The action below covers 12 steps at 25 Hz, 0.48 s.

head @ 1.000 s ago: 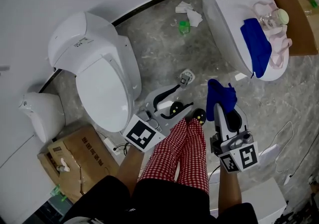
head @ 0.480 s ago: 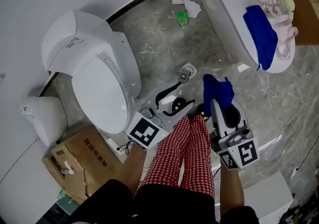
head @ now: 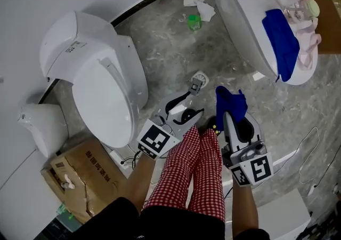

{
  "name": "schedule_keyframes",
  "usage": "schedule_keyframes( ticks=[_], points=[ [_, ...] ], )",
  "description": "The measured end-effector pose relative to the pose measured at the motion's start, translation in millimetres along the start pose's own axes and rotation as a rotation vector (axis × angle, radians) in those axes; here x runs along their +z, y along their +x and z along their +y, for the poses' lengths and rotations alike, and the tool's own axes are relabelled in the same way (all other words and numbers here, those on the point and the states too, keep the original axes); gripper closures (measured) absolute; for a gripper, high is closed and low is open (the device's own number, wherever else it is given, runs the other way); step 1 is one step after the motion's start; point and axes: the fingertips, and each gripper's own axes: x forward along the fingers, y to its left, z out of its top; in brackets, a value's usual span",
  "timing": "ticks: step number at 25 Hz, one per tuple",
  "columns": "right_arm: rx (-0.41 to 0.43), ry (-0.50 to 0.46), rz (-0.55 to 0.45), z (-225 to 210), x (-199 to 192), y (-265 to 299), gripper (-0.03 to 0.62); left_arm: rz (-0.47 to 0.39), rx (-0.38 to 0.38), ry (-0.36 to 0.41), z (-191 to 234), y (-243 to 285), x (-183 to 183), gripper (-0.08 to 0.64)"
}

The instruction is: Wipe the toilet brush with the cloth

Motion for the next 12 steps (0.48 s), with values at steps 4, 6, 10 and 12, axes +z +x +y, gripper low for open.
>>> schedule_keyframes(
  ticks=[4, 6, 10, 12],
  points=[
    [0.000, 0.001, 0.017, -4.3, -11.4, 3.3, 0.523, 0.022, 0.004, -0.013, 8.7, 8.9, -16.8, 0.330],
    [-0.002, 0.004, 0.022, -7.4, -15.9, 5.0, 0.523, 0.040, 0.008, -0.018, 13.9, 15.0, -26.8, 0.330],
    [-0.004, 0.007, 0.030, -9.7, -21.7, 8.6, 0.523, 0.073, 0.021, -0.045, 24.7, 22.8, -46.3, 0.330],
    [-0.003, 0.009, 0.034, -10.8, -25.0, 10.5, 0.523, 0.094, 0.031, -0.062, 28.4, 24.9, -56.9, 0.330]
  ],
)
